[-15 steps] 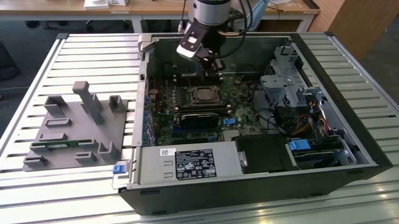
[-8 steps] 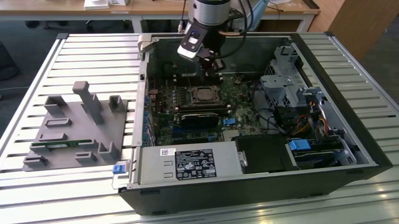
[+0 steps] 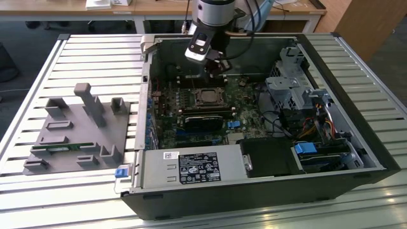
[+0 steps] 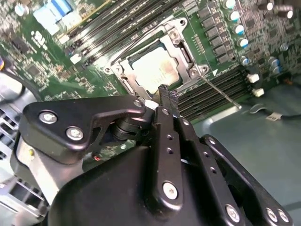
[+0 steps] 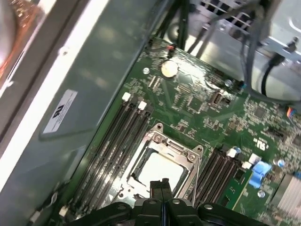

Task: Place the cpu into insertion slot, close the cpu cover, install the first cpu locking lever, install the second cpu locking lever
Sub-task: 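Install the first cpu locking lever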

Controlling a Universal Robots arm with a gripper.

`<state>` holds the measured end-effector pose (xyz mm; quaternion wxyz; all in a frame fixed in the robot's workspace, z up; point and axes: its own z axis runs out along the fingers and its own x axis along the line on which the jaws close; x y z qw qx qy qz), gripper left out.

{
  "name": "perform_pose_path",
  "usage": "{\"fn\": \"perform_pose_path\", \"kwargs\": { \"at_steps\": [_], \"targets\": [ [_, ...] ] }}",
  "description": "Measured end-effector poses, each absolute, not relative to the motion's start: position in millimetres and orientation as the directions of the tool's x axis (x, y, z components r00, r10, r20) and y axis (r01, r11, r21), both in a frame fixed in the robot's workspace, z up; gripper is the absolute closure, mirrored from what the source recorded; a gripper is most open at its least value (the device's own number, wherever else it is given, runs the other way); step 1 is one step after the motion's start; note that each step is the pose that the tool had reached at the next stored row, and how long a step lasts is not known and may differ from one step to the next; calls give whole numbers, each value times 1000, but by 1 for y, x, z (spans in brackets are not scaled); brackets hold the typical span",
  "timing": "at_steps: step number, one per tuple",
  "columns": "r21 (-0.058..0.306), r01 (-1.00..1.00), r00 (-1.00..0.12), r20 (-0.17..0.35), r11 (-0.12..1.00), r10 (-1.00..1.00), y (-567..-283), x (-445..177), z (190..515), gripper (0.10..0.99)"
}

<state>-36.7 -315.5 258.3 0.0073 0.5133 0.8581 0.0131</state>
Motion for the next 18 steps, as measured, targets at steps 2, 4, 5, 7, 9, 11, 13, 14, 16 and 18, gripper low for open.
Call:
{"fn": "perform_pose_path", "kwargs": {
  "at_steps": [2,4,5,7,9,11,13,14,16,18],
  "targets": [
    [30,863,-504,1,504,864,-316,-37,258,980],
    [30,844,-536,1,536,844,-316,-37,258,980],
    [30,835,-550,1,550,835,-316,-37,258,980],
    [30,819,-573,1,573,819,-316,-37,258,980],
    [30,804,-594,1,594,804,-316,-37,258,980],
    [30,787,-616,1,616,788,-316,-37,258,980],
    [30,770,-637,1,637,771,-316,-37,258,980],
    [30,761,-648,1,648,762,-316,-37,258,980],
    [30,742,-670,1,669,743,-316,-37,258,980],
    [30,719,-695,1,694,719,-316,-37,258,980]
  ]
}}
